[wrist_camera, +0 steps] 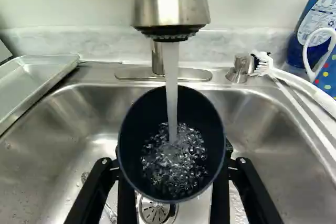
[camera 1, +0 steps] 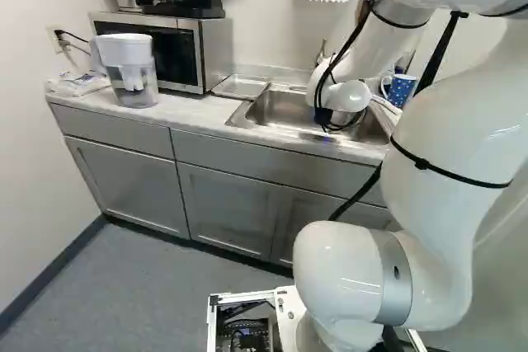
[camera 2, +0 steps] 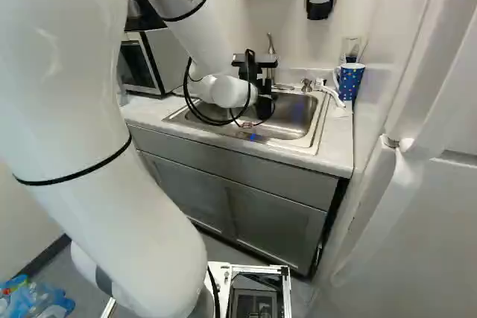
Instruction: Rinse the cup and place it in the tray
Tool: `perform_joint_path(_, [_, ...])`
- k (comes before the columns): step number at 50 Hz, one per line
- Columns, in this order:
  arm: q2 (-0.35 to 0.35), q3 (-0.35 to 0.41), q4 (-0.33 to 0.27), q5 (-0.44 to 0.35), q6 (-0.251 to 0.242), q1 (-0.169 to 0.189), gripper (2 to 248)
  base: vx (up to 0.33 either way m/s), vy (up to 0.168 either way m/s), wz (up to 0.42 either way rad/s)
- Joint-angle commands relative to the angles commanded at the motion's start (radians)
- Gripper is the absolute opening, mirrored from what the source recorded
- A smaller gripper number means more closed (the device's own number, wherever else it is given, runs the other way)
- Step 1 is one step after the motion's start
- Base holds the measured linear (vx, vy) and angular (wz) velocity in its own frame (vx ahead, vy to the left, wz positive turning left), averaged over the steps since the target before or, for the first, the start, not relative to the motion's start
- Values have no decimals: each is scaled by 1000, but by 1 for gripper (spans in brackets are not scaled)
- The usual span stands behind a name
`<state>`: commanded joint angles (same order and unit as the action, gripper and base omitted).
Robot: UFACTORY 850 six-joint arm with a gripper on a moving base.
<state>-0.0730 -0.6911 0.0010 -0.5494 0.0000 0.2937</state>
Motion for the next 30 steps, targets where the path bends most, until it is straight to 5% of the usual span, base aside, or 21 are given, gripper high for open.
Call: perform_joint_path(30, [0, 0, 0, 0, 0, 0, 125, 0, 0, 0])
